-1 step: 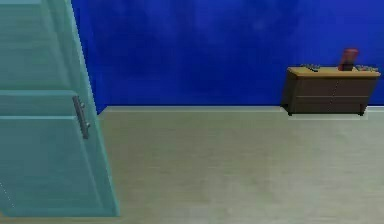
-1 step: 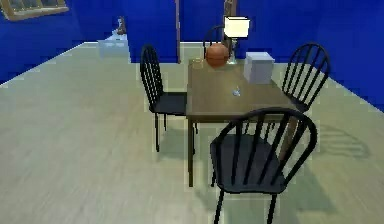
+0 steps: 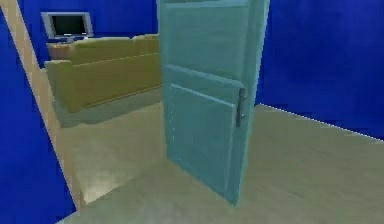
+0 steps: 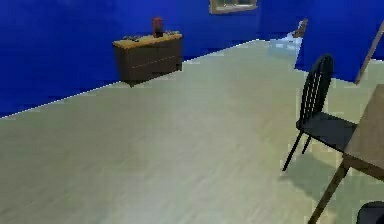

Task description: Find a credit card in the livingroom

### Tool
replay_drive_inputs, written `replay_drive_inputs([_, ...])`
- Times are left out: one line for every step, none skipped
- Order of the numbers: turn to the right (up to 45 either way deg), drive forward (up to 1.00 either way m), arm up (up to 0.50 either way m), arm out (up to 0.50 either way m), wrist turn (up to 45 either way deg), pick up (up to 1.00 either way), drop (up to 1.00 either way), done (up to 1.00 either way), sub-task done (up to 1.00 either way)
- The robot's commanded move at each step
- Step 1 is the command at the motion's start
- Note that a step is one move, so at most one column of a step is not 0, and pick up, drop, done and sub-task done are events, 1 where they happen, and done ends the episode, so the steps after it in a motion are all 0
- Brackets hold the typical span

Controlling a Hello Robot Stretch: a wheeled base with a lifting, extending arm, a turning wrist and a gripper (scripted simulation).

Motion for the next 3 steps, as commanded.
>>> replay_drive_inputs([-21.0,0.00,0.00,0.00,0.0,0.00,0.00,0.00,0.00])
replay_drive_inputs([0.0,1.00,0.00,0.00,0.0,0.00,0.00,0.00,0.00])
replay_drive_inputs([0.0,0.45,0.00,0.00,0.0,0.00,0.00,0.00,0.00])
